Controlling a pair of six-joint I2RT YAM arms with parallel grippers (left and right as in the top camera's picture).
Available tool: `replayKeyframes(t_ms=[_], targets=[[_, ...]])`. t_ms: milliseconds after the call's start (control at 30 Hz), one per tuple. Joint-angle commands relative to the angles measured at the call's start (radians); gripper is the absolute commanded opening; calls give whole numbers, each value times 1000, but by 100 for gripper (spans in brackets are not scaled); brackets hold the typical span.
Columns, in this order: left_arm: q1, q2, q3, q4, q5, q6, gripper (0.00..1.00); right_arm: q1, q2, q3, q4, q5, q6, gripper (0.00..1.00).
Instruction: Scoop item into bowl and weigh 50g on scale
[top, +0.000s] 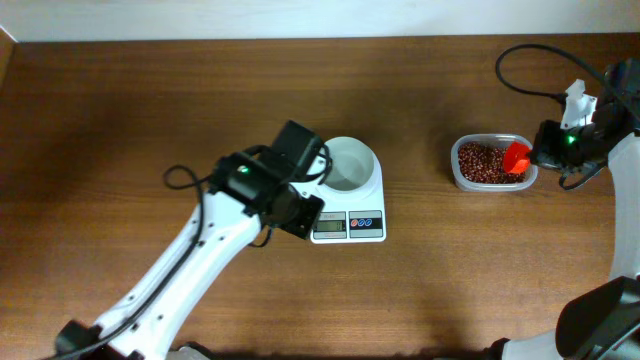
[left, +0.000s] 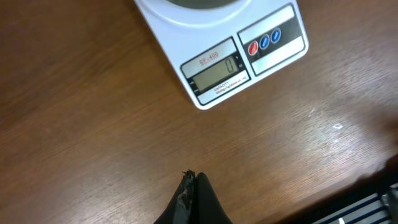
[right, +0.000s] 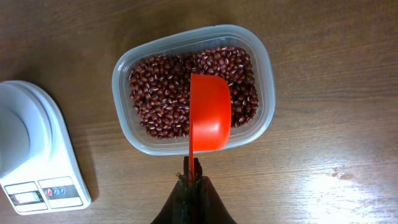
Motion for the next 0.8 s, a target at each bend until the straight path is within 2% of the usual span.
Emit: replayKeyframes(t_ms=[0,67,100,167,200,233,267,433,767], targets=[[-46,84,14,18,-37,9,0,-6,1,14,12,-2,-56,4],[-60,119,14,62,-36,-56,0,-6,1,14,34,-2,-55,4],[-66,125,14,73,-37,-61,6,-6,1,14,39,-2,-55,4],[-72,130,13,82,-37,-60,39,-6,3,14,48,-2,-55,4],[-72,130,13,86,-37,-60,70,-6,10,13,47,3,-55,4],[-72,130,13,90,-37,-60,92,-6,16,8,47,23,-55,4],[-72,130,13,92,-37,-60,99,-6,26,-4,45,53,-55,4],[-72,130,12,97,-37,5,99,-6,63,-19,58,108,-70,4],[-73,130,-71,211,-36,8,99,40,217,-23,55,36,-66,4]])
